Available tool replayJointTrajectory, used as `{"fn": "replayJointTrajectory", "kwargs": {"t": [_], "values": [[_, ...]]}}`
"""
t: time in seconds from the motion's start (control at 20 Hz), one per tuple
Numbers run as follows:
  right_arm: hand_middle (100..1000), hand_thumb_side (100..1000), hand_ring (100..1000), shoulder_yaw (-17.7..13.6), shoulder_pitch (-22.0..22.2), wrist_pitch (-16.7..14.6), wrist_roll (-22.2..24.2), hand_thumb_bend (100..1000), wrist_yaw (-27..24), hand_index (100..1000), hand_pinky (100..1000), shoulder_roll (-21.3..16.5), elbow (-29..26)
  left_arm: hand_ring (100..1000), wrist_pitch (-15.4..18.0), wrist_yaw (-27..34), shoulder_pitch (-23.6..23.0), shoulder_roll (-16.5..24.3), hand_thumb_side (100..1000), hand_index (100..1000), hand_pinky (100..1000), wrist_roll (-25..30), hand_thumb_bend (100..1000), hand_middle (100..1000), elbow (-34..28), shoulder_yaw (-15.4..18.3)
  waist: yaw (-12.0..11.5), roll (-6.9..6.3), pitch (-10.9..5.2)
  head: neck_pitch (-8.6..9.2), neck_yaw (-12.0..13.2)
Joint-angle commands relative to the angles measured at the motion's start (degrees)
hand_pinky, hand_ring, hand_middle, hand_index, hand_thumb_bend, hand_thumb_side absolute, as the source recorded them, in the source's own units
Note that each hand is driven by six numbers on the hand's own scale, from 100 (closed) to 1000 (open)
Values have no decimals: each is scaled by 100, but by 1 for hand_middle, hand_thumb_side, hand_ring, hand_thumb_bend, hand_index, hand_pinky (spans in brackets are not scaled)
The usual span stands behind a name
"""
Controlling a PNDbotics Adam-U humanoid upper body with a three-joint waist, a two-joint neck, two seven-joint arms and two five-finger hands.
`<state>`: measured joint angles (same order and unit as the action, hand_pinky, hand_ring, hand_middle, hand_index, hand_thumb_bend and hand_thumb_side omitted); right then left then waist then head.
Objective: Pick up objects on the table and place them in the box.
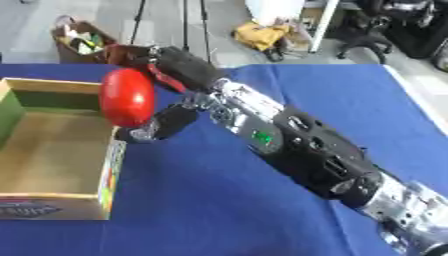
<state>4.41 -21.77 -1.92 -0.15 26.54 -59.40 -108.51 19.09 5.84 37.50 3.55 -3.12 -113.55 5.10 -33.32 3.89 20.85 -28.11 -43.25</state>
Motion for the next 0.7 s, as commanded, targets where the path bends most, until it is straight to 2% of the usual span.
{"fn": "replayJointTrajectory", "kwargs": {"t": [0.05,0.4,0.55,0.7], "values": [[522,610,518,-9,-112,-44,-59,100,-164,483,397,-214,-167,486,22,59,143,-34,846,676,194,61,100,561,-105,-75,-30,-41,-126,68,-101],[528,590,519,123,-221,-107,74,100,-191,486,397,-111,-139,485,62,175,302,-205,843,680,200,202,100,559,-105,-204,-148,-34,-117,31,-205],[535,503,517,153,-237,-116,105,100,-118,492,395,-61,-100,485,71,184,324,-244,843,680,200,243,100,559,-105,-219,-163,-18,-105,40,-238],[569,456,521,198,-248,-116,193,100,-21,527,411,-23,-89,485,82,190,357,-277,843,681,201,270,100,558,-105,-238,-177,-1,-89,63,-248]]}}
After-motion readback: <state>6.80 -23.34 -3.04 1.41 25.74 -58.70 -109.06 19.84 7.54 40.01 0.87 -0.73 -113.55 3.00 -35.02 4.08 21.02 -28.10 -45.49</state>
